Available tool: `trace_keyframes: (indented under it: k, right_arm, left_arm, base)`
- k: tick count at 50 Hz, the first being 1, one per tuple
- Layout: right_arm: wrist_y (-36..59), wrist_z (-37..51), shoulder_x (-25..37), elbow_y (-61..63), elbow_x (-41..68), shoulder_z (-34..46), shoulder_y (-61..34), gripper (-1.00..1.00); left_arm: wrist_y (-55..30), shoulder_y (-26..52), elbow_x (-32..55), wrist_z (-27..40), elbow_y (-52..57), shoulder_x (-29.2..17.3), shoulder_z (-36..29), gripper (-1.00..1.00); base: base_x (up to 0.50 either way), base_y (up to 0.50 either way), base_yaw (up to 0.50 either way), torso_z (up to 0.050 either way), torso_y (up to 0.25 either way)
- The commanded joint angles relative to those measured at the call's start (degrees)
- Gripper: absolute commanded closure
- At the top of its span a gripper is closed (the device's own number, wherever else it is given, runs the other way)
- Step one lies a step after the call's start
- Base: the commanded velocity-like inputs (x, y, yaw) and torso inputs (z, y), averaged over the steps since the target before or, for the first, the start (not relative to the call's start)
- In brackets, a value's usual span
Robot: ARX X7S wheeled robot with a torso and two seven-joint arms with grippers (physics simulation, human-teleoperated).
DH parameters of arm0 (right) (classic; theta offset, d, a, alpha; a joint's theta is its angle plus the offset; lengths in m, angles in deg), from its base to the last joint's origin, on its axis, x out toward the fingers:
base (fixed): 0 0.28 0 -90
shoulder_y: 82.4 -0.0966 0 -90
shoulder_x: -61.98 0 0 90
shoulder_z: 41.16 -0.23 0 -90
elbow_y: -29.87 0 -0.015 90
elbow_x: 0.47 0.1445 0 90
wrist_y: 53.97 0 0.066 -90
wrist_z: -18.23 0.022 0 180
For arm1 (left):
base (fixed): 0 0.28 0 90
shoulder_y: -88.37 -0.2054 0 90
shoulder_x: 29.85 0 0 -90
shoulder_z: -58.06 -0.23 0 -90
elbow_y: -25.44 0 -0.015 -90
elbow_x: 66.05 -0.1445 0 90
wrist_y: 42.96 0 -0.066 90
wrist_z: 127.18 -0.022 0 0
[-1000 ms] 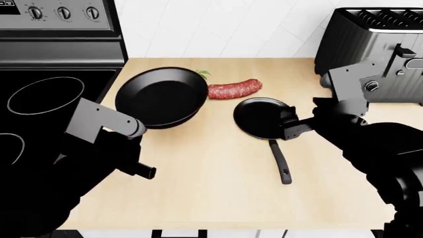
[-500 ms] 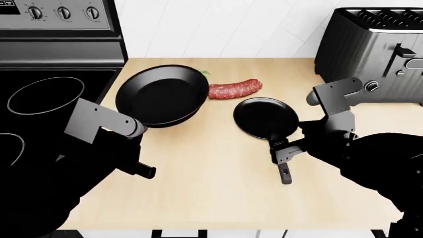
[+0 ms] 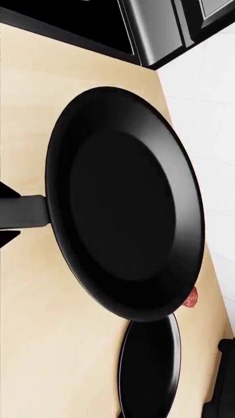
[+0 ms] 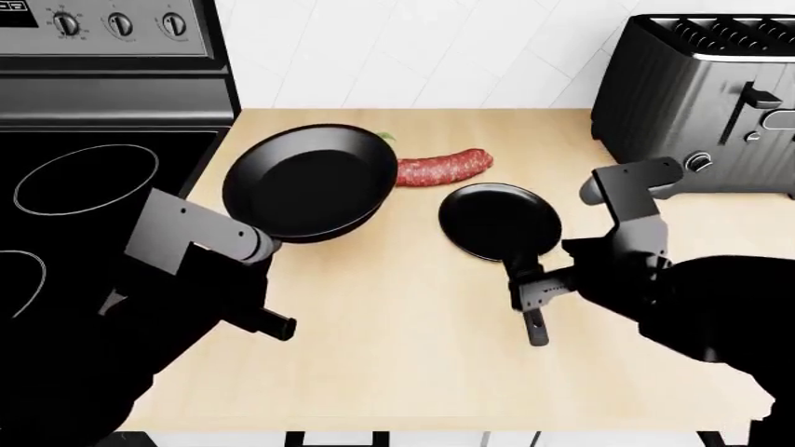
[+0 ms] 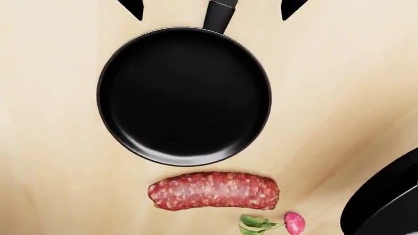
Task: Place both pans onto different burners. Then place the beet and the sausage on different pans.
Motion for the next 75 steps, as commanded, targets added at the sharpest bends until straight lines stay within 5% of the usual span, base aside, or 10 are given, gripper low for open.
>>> trace_keyframes:
  k: [1,73,74,75]
  right_arm:
    - [-4.0,-0.2,-0.1,-5.0,-1.1,2.6,-0.9,-1.0]
    - [-11.3,-4.5,-0.8,-10.6,-1.9,8.5,2.6,-1.0]
    - [-11.3,-4.5,-0.8,-10.6,-1.9,8.5,2.6,1.0]
    - [-11.3,-4.5,-0.8,-10.5,-1.8,8.5,2.6,1.0]
  left_arm:
    - [0.7,1.0,-2.7,0.7,0.5,-0.1,1.9,1.0]
    - [1.8,0.6,-3.1,1.1,0.4,-0.9,0.9,1.0]
    - [1.8,0.6,-3.1,1.1,0.4,-0.9,0.9,1.0]
    - [1.8,0.6,-3.0,1.1,0.5,-1.0,0.9,1.0]
  base:
    - [0.0,0.0,0.0,0.0,0.0]
    - [0.0,0.0,0.0,0.0,0.001]
    - [0.0,0.0,0.0,0.0,0.0]
    - [0.0,0.0,0.0,0.0,0.01]
